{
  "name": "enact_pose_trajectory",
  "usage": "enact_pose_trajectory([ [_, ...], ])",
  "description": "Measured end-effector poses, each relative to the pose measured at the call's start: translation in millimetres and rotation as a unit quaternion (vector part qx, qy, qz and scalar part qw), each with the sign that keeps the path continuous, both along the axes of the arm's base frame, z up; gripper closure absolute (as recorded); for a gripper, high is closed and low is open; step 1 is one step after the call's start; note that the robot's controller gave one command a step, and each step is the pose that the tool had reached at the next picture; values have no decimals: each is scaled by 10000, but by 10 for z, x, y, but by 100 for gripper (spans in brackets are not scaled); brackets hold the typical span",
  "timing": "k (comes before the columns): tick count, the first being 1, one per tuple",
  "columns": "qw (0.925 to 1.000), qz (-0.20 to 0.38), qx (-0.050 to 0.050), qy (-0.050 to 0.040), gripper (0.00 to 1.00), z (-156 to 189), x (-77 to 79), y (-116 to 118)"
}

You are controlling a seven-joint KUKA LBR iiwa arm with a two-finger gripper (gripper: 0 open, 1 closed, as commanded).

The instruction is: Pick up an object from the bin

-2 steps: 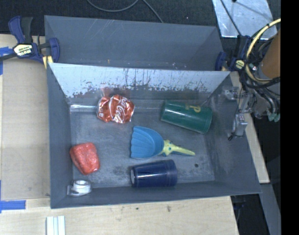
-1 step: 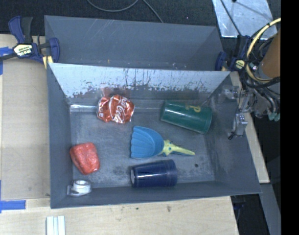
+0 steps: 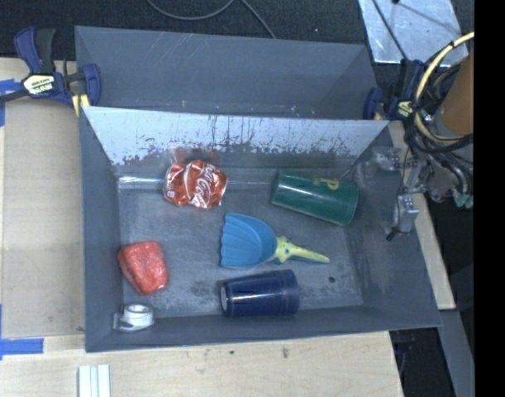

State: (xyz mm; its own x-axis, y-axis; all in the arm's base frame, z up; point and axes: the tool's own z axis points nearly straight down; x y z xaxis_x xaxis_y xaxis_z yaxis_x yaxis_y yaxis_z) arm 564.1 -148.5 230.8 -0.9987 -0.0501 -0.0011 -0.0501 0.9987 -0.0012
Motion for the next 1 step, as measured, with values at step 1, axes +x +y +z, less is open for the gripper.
enact_pose_trajectory([
  [1,9993,368,-14,-61,0,-312,142,79],
])
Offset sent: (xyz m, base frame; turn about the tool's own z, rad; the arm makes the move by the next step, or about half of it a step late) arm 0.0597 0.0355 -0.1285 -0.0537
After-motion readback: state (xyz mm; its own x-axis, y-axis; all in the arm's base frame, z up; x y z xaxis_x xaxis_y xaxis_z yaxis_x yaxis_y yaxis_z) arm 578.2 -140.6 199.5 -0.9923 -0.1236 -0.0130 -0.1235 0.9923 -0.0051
